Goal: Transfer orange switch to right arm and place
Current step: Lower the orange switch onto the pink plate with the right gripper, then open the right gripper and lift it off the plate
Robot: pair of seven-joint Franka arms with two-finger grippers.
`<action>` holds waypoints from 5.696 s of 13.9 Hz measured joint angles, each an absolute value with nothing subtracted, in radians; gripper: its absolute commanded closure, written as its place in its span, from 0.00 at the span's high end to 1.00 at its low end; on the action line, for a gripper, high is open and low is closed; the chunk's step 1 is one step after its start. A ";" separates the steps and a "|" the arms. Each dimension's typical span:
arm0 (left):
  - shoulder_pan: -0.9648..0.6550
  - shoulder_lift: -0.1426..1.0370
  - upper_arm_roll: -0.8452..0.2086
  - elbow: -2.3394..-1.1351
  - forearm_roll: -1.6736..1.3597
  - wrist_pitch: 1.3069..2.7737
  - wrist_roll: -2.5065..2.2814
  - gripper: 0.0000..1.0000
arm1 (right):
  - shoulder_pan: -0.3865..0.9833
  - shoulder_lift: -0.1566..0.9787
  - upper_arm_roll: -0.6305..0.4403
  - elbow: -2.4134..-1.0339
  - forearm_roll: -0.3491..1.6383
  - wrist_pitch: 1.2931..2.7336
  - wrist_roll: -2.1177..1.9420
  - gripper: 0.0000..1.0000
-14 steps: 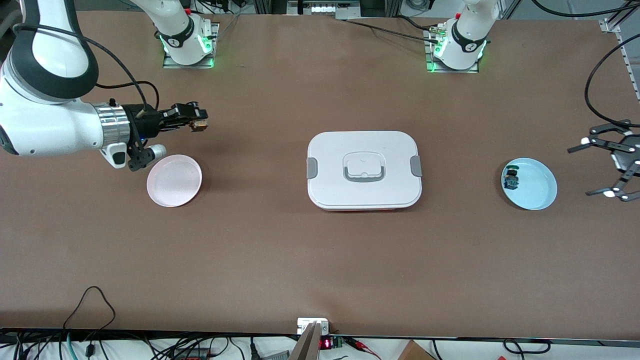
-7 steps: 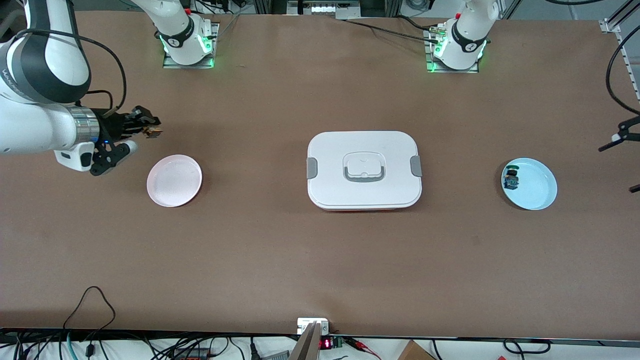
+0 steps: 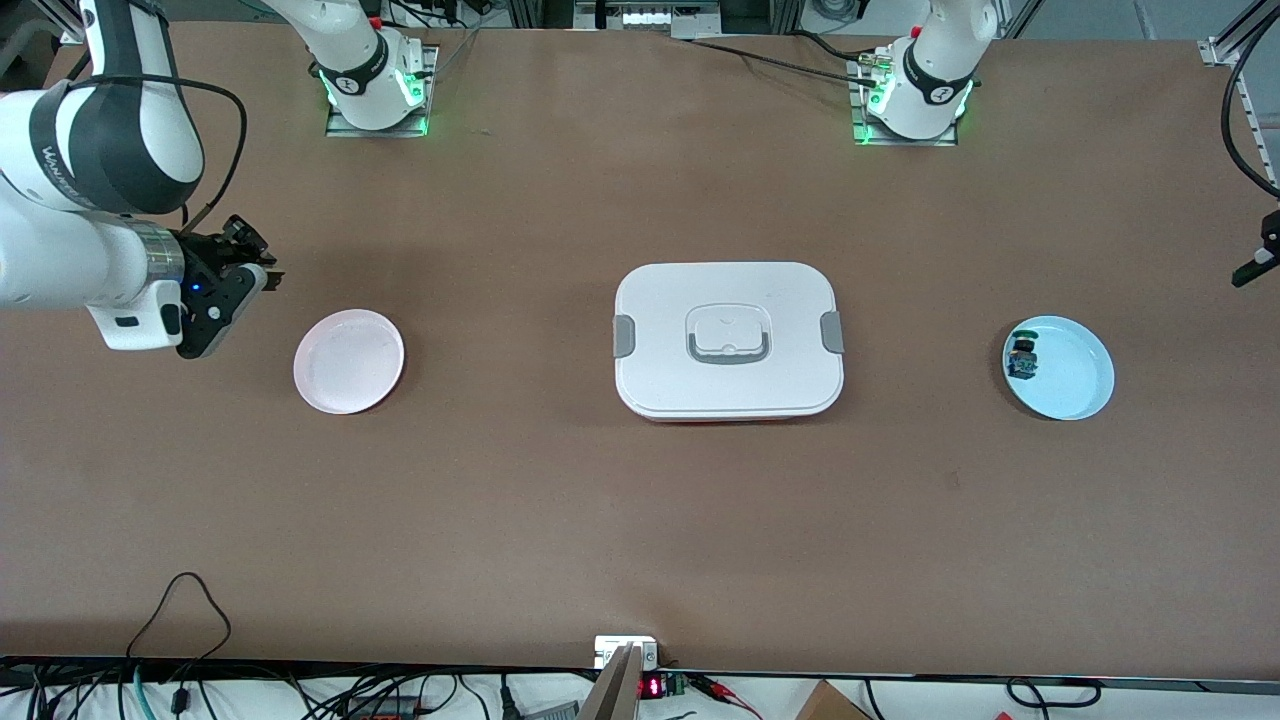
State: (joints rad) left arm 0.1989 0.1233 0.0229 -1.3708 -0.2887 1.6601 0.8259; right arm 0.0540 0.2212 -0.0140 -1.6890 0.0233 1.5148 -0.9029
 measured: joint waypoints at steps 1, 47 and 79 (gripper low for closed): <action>0.180 0.112 0.023 -1.365 -0.261 1.630 0.751 1.00 | 0.052 0.223 -0.015 -1.695 0.018 1.539 -0.965 0.00; -0.018 0.079 0.020 -1.635 -0.010 1.737 0.108 1.00 | 0.089 0.324 -0.015 -2.238 -0.040 2.525 -1.464 0.00; -0.039 0.063 -0.009 -1.596 -0.014 1.653 0.005 1.00 | 0.109 0.198 -0.013 -1.568 0.079 1.635 -0.663 1.00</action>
State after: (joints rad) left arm -0.0391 0.0625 -0.0092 -1.5957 -0.0139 1.6525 0.0047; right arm 0.1086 0.1981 -0.0130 -1.5678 0.0788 1.6349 -0.6632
